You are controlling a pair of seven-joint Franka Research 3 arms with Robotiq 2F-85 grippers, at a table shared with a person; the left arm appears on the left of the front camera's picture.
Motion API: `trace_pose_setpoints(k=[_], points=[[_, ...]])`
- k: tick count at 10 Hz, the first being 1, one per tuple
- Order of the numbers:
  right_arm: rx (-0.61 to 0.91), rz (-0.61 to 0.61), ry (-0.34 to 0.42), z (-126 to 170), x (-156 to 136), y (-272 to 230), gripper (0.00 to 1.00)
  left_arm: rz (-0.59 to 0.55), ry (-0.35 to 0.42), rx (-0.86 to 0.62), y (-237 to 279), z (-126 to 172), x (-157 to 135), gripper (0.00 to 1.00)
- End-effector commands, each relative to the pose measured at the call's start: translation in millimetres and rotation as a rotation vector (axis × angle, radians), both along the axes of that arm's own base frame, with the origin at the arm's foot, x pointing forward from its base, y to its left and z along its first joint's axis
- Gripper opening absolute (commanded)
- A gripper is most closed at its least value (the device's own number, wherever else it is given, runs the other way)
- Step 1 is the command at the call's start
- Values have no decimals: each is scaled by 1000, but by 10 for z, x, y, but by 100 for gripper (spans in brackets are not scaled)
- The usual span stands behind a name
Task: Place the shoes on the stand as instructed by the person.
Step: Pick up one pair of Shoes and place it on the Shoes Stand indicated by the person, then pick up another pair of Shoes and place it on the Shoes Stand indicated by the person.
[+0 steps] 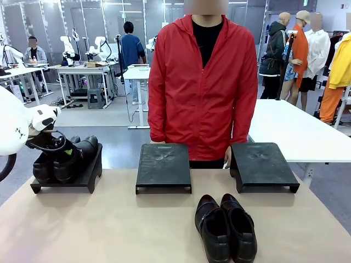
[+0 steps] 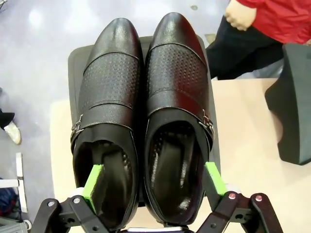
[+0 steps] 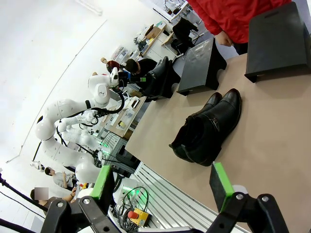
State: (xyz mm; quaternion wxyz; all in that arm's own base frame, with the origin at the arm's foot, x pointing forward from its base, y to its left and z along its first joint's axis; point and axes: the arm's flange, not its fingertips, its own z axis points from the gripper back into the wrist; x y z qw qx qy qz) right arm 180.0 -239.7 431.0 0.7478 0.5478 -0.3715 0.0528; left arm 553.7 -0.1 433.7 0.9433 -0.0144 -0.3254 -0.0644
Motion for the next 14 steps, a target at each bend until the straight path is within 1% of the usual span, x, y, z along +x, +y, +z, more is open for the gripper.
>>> trace_pose_setpoints(k=[1, 8, 9, 10, 11, 12, 13, 14], points=[[-2, 0, -23, 21, -5, -7, 100, 4, -18, 5, 2, 2, 54, 100], [-2, 0, -23, 21, -5, -7, 100, 4, -18, 5, 2, 2, 54, 100], [-2, 0, -23, 21, -5, -7, 100, 1, -3, 1, 1, -6, 8, 98], [-2, 0, -23, 21, -5, -7, 100, -2, 20, -1, 16, 186, 42, 100], [-2, 0, -23, 21, -5, -7, 100, 2, 37, 8, 81, 398, -96, 100], [-2, 0, -23, 21, -5, -7, 100, 18, 92, -62, 183, 608, -385, 100], [-2, 0, -23, 21, -5, -7, 100, -30, 174, -155, 332, 820, -822, 100], [-2, 0, -23, 21, -5, -7, 100, -77, 226, -240, 470, 959, -1178, 100]])
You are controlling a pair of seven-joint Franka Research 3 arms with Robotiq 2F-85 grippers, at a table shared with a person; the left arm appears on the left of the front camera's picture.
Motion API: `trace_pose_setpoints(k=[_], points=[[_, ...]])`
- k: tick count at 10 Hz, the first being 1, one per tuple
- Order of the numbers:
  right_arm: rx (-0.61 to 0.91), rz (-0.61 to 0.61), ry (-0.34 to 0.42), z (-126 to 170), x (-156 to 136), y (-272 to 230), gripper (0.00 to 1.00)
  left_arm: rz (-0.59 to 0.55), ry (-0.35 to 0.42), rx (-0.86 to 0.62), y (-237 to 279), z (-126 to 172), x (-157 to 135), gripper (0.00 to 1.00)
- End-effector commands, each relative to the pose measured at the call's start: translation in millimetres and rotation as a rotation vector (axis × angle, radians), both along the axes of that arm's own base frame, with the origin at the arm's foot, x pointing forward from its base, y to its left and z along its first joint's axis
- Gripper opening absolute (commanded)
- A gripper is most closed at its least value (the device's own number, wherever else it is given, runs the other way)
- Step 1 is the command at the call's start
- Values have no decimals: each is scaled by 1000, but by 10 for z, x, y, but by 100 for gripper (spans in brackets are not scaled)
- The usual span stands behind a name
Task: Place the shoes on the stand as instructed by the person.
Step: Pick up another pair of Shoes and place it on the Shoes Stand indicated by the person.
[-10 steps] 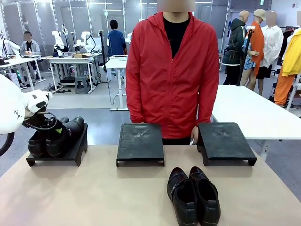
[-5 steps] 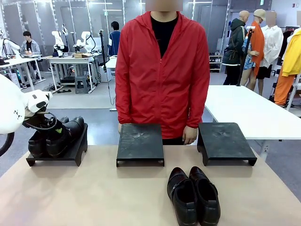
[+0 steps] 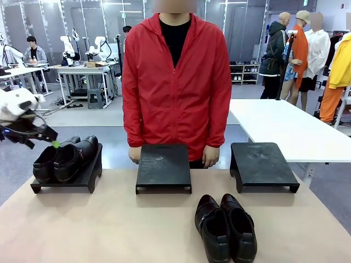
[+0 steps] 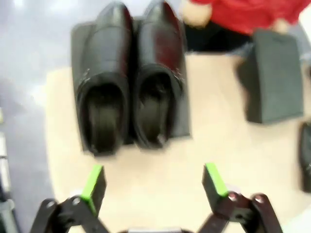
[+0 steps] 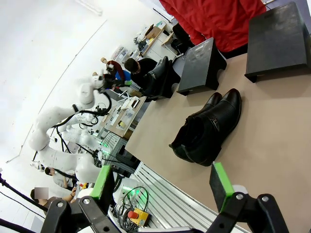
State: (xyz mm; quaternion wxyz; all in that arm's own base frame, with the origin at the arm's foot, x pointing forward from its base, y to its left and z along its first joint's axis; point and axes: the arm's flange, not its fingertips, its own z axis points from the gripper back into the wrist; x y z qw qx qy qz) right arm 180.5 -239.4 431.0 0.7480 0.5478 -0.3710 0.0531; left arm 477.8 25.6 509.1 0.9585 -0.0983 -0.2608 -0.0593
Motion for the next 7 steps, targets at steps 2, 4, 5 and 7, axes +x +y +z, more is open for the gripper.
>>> trace_pose_setpoints(k=[2, 4, 5, 7], points=[[-2, -1, -24, 21, -10, -10, 100, -96, 158, -300, 508, 319, -950, 100], [-2, -1, -24, 21, -10, -10, 100, -133, 135, -509, 954, 243, -1405, 100], [-2, -1, -24, 21, -10, -10, 100, -180, 128, -621, 1194, 87, -1641, 100], [-2, -1, -24, 21, -10, -10, 100, -328, 17, -833, 1641, -374, -2125, 100]])
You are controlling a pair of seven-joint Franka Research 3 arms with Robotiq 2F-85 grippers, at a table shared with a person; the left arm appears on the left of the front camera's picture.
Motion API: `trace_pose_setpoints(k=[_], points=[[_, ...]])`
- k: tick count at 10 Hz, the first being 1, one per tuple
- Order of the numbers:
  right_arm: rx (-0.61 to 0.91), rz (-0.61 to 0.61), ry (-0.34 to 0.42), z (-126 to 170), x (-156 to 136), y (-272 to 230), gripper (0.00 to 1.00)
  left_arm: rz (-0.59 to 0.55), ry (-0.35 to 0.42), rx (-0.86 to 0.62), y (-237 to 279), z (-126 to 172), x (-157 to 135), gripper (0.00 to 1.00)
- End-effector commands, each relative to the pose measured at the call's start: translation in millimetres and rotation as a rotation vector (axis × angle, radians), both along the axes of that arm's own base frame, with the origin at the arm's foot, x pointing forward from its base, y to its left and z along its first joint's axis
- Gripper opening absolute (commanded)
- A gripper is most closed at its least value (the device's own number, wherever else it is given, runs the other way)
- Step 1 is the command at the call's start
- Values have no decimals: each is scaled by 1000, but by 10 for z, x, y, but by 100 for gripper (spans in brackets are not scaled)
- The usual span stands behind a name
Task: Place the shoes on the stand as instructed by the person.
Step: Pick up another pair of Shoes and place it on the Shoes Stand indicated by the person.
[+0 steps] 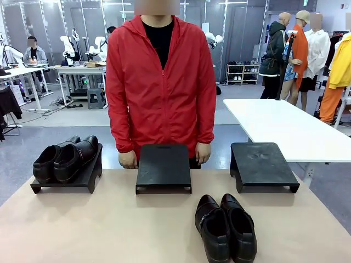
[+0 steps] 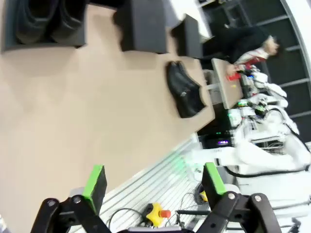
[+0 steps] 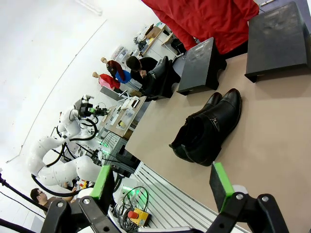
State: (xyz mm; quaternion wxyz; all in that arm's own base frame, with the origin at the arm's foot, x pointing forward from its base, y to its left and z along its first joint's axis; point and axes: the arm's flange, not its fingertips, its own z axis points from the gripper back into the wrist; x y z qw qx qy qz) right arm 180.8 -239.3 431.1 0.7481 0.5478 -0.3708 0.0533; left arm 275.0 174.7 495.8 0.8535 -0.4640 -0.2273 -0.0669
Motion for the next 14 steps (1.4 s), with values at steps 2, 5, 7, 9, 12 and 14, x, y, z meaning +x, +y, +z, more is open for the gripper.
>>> trace_pose_setpoints(k=[2, 5, 7, 9, 12, 14], points=[[-1, -1, -24, 20, -13, -11, 100, 6, -72, -252, 475, -749, -284, 100], [-1, -1, -24, 20, -13, -11, 100, 36, -43, -340, 653, -1084, -297, 100], [-1, -1, -24, 20, -13, -11, 100, 65, -51, -329, 572, -1137, -489, 100], [-1, -1, -24, 20, -13, -11, 100, 65, -51, -329, 572, -1137, -489, 100], [-1, -1, -24, 20, -13, -11, 100, 65, -51, -329, 572, -1137, -489, 100], [-1, -1, -24, 20, -13, -11, 100, 65, -51, -329, 572, -1137, -489, 100]])
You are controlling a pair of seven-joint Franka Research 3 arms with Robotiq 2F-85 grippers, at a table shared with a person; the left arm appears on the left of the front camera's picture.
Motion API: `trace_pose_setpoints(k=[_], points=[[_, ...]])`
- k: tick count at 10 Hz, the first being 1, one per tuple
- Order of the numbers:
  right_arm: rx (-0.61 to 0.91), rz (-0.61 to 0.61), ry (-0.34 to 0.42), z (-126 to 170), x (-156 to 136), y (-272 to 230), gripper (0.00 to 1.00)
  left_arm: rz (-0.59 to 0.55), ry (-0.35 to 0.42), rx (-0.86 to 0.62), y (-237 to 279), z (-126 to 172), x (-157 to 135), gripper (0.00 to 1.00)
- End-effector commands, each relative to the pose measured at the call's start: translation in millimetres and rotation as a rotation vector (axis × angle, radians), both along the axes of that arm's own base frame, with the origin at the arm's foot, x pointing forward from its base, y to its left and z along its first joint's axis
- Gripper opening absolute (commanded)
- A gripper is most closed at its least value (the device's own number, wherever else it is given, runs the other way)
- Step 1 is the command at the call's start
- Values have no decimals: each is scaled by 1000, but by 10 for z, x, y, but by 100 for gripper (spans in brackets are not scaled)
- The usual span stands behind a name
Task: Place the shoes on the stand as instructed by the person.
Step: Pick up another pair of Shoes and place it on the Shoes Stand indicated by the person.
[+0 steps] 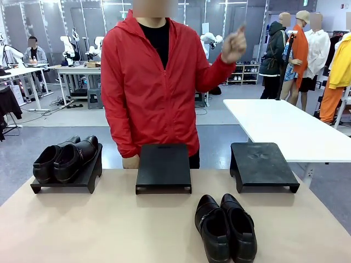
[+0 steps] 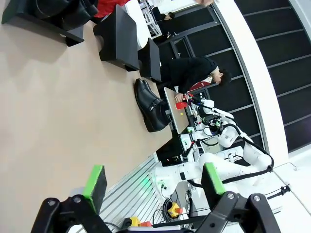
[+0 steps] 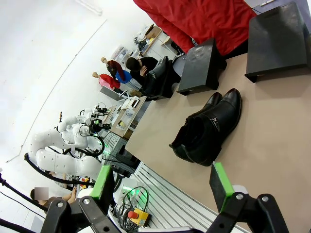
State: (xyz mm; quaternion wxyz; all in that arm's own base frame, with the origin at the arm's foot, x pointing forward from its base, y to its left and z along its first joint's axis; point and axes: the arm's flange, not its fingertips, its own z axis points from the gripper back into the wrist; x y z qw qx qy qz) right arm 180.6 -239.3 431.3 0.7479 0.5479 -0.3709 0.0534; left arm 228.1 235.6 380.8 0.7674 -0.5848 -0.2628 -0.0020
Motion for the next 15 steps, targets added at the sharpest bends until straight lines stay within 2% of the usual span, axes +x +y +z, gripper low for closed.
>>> trace_pose_setpoints(k=[1, 8, 9, 10, 11, 12, 14, 15], points=[[-1, -1, -24, 19, -11, -11, 100, -8, -30, -6, -37, 13, -19, 100], [-1, -1, -24, 19, -11, -11, 100, -8, -30, -6, -37, 13, -19, 100], [0, 0, 0, 0, 0, 0, 100, -8, -30, -6, -37, 13, -19, 100], [-92, -62, 121, 165, -101, 34, 100, -8, -30, -6, -37, 13, -19, 100], [-142, -25, 183, 448, -29, 219, 100, -8, -30, -6, -37, 13, -19, 100], [-198, -6, 238, 643, 95, 395, 100, -8, -30, -6, -37, 13, -19, 100], [-291, 79, 412, 1087, 560, 921, 100, -8, -30, -6, -37, 13, -19, 100], [-341, 95, 478, 1205, 719, 1127, 100, -8, -30, -6, -37, 13, -19, 100]])
